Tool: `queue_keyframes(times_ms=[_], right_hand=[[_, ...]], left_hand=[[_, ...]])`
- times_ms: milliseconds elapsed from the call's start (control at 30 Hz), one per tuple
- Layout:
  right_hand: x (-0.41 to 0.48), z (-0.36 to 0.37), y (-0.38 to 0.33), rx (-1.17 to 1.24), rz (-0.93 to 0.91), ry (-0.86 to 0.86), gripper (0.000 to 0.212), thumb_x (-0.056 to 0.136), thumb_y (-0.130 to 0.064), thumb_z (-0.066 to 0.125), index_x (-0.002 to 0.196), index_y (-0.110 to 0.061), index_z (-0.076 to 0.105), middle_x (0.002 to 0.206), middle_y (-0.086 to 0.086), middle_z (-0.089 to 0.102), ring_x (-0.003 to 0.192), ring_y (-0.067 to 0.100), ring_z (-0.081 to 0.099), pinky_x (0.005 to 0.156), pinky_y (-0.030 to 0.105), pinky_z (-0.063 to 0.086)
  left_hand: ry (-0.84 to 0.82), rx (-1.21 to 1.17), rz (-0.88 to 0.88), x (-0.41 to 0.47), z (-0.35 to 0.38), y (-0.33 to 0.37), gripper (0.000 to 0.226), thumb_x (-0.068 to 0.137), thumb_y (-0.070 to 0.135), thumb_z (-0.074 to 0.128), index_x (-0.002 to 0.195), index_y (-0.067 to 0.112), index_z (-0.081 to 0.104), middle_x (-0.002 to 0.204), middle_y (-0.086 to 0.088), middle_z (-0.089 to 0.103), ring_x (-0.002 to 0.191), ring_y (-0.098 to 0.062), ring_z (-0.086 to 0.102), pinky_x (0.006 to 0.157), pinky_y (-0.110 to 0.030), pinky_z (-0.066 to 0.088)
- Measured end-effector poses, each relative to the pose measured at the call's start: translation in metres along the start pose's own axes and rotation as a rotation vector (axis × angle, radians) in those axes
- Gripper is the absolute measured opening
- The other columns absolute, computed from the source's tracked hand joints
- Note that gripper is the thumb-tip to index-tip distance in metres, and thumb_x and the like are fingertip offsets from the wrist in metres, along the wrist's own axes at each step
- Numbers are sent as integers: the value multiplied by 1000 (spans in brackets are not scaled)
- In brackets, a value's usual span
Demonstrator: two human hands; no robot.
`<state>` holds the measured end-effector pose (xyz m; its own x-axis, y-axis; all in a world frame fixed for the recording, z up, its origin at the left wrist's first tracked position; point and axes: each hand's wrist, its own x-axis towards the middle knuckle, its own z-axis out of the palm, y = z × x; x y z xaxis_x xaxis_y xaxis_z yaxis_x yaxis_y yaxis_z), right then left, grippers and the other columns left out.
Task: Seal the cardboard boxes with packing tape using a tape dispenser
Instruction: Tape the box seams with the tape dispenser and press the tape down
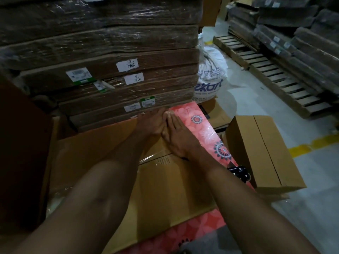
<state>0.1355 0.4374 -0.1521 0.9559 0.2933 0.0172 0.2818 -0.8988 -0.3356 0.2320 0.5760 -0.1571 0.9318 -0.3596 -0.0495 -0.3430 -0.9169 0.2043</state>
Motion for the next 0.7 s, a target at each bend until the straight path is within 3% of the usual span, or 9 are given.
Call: queue_keyframes(times_ms=[100,300,400,467,567,700], right_hand=[[-49,-4,-6,60,82,-25,69,107,-47,22,160,-7,3,168,10,1,156,20,-2,127,40,7],[-150,0,-31,11,305,-45,70,102,-59,12,160,-23,-4,168,-5,-7,155,14,-4,126,44,6],[-158,7,-29,6,321,12,71,102,-61,13,161,-23,0,169,-5,-2,155,15,-1,126,45,7],[-155,9,-24,-10,310,20,71,102,-61,14,161,-23,0,169,-5,0,155,14,2,126,45,10],[-154,13,-22,-45,289,56,70,103,-59,17,161,-22,5,169,-4,7,155,15,8,125,45,14],[-183,18,-34,-105,341,181,67,103,-55,20,159,-19,22,166,0,23,153,16,19,123,43,17]], left_hand=[[1,-6,-22,-1,0,2,42,103,51,16,130,31,42,139,-12,55,125,-37,52,105,-60,37],[-55,-9,-95,-13,-8,15,48,106,49,19,150,33,28,164,-11,22,149,-40,21,118,-66,7],[57,62,53,-44,-2,46,63,102,54,22,158,27,16,166,-7,14,153,-33,12,119,-62,7],[38,108,195,-76,12,72,66,101,55,18,159,24,16,167,-4,14,154,-28,11,120,-59,10],[9,46,155,-110,27,86,56,106,45,17,160,30,13,168,5,11,155,-21,6,120,-56,5],[1,-10,136,-116,22,82,57,106,48,16,160,33,8,168,8,7,155,-19,1,121,-56,1]])
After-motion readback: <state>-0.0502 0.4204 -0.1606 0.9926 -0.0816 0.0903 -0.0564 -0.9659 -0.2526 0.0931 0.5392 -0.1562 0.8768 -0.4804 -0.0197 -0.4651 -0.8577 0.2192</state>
